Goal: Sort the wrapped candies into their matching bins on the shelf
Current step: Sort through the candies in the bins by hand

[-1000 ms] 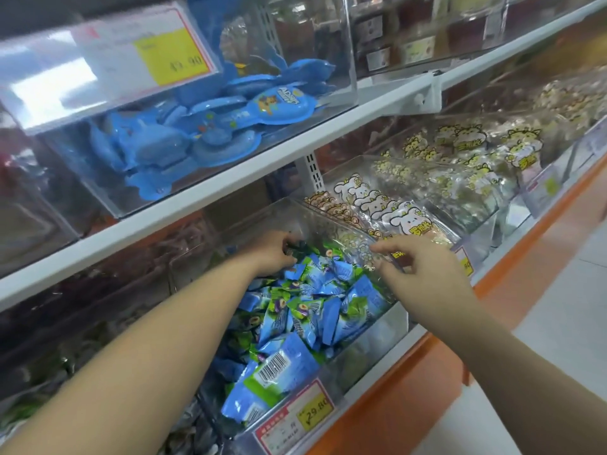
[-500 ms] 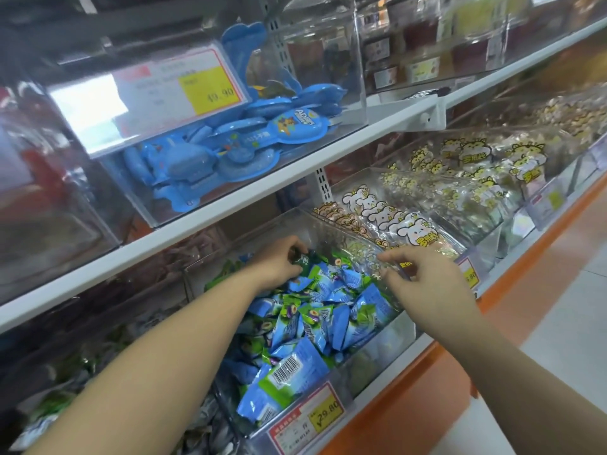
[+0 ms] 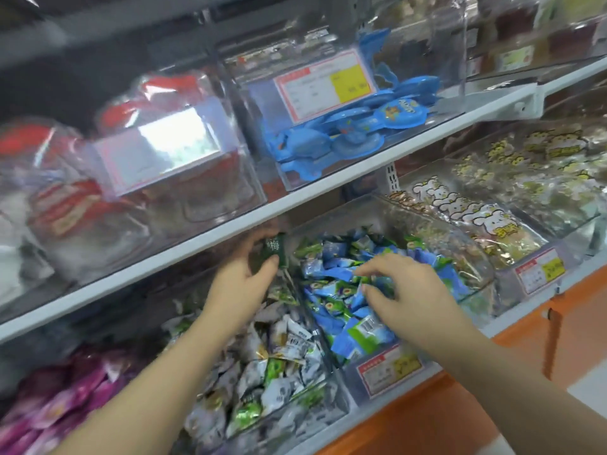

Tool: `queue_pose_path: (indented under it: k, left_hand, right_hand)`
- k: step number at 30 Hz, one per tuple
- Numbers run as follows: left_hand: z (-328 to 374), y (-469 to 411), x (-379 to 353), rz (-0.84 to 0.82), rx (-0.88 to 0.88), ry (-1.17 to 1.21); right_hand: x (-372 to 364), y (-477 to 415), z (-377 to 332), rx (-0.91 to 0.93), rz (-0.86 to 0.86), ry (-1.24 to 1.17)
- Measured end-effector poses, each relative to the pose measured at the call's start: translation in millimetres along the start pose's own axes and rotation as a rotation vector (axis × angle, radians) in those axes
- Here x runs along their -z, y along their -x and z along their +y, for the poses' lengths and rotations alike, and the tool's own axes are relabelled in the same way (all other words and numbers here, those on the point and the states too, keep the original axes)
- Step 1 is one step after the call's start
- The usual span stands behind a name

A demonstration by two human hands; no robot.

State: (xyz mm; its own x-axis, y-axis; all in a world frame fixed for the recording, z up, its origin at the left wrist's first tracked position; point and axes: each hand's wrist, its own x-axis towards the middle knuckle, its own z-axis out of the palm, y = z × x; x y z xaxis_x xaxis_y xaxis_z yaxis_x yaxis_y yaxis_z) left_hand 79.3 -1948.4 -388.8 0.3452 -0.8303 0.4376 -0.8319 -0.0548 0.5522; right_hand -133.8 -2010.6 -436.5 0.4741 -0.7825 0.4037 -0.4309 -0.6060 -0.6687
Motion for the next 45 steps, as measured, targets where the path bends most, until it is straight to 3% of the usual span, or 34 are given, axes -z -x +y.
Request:
queue_pose_path:
  k: [3,6,11,13,20,26,31,35,37,39,42,45]
  left_hand:
    - [-23.5,22.7,31.7,0.016,0.102,-0.138]
    - [-41.5,47.2,60.5,0.041,0.135,-0.112]
    - [-68.3,96.4,101.5,0.073,0.056,0.063]
    - [-78.8,117.1,119.5,0.110,0.063,0.047]
    - [-124.3,194.9,197.9,0.210,0.252,-0.005]
    - [-164.4,250.6,253.6,0.437,0.352,-0.006]
    - [-195.9,263.1,272.1,0.457,0.438,-0.134]
    - [-220.6,253.0,272.5,0.491,0.405,-0.307]
    - [-232.4,242.9,271.7,0.456,0.367,-0.354]
    - [-243.0,233.8,268.5,0.307,0.390,-0.391]
    - [-252.1,227.4,262.9,-0.030,0.579,-0.613]
    - [-260.2,224.9,266.8,-0.153,0.735,-0.746]
  right_hand:
    - [-21.3,5.3,-26.3,0.053,-0.125,0.000]
    - [-42.0,9.0,-52.2,0.096,-0.198,0.038]
    - [-81.6,17.9,-83.2,0.183,-0.080,0.224]
    - [-98.5,21.5,-102.0,0.245,-0.037,0.198]
    - [-168.6,57.5,-176.7,0.386,-0.278,0.036]
    - [-210.4,73.1,-223.3,0.384,-0.326,0.004]
    - [-221.2,77.7,-224.6,0.325,-0.309,0.074]
    - [-221.4,75.7,-223.8,0.328,-0.312,0.129]
    - [-220.5,73.8,-221.5,0.342,-0.312,0.143]
    - [-219.7,72.8,-219.4,0.358,-0.310,0.149]
    - [-220.4,70.5,-215.6,0.378,-0.313,0.140]
    - [-221.4,69.1,-214.3,0.396,-0.295,0.145]
